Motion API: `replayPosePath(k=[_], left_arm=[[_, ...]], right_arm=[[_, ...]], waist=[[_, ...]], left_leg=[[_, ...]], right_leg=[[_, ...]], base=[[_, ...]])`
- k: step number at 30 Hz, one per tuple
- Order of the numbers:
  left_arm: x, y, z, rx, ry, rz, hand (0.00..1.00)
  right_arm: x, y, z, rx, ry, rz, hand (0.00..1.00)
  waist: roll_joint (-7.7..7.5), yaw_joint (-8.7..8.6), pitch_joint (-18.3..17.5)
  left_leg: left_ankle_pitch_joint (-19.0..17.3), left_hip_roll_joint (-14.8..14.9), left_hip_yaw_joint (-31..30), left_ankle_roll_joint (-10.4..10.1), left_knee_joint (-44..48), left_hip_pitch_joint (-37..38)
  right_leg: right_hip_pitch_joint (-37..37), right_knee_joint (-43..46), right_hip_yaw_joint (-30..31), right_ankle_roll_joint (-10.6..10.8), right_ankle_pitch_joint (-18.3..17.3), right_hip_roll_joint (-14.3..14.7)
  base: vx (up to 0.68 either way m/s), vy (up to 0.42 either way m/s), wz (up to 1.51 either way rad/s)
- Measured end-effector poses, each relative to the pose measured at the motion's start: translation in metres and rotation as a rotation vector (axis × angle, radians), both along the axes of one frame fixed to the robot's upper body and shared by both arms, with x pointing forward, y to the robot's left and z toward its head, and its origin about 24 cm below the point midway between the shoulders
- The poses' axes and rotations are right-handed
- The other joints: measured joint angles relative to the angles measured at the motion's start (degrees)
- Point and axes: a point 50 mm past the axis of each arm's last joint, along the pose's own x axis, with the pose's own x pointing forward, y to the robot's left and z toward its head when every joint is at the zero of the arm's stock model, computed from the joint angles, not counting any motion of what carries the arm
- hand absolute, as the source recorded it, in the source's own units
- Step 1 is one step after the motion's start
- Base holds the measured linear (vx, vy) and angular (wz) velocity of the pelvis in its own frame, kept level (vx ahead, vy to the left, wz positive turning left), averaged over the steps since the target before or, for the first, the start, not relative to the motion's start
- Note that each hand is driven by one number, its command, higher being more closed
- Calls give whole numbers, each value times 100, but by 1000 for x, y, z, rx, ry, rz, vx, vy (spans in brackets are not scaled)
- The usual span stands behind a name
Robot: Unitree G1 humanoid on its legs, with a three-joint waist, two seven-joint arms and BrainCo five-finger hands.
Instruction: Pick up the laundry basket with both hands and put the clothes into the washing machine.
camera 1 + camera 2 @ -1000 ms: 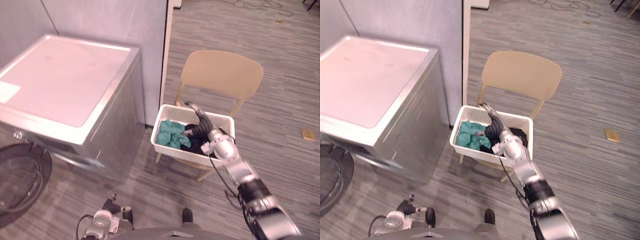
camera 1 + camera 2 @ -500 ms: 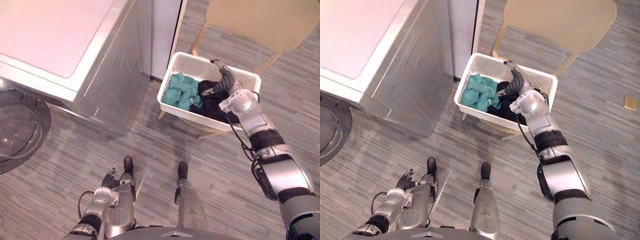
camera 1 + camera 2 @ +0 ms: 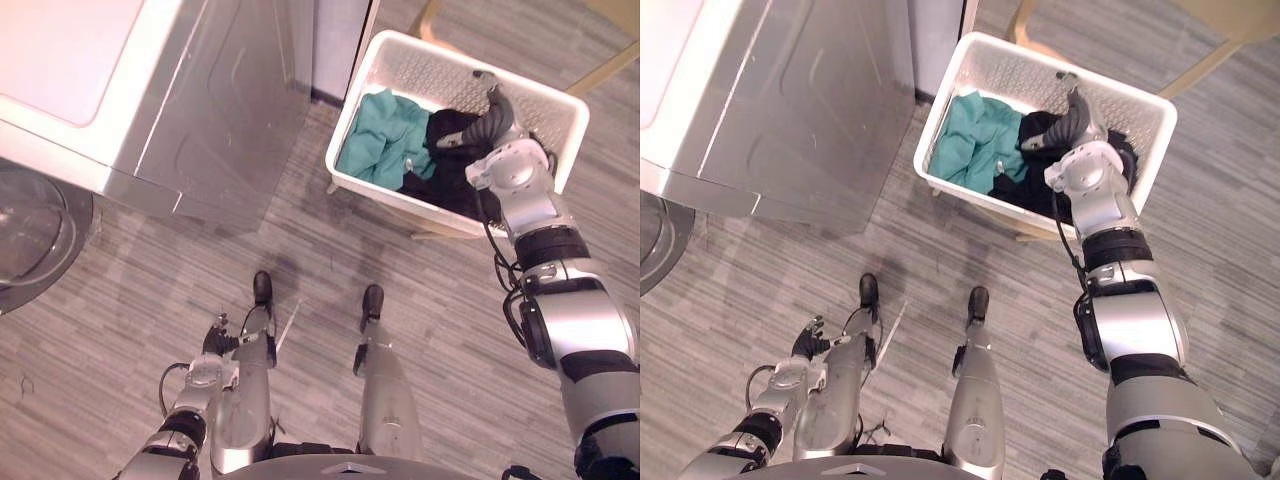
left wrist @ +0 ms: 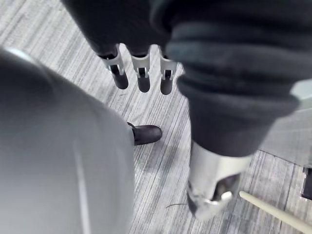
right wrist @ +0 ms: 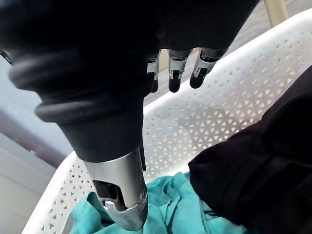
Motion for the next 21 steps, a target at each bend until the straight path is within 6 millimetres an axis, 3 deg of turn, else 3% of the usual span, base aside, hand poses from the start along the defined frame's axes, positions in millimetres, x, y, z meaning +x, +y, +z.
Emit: replayPosePath(k=[11,18,21], left_arm=[[14,-3,9,-27,-52,45,0],[21,-4,14,-41,-75,56,0],[27,-7,19,-56,-95,64,0]], right_arm=[[5,18,8,52,-51,42,0],[12,30,-3,63,4,66,0],[14,32,5,80,-7,72,0]], waist=[[16,167,34],[16,288,34],[16,377,34]], left_leg=[[0,39,-165,-4,144,-582],[37,69,-344,-30,154,-837],[37,66,-459,-30,241,-1086]], right_leg=[[-412,37,-151,-8,5,32],[-471,-80,-383,-33,25,67],[-611,-92,-469,-40,30,69]], base=[[-5,-34,7],[10,-34,13],[5,-16,14]])
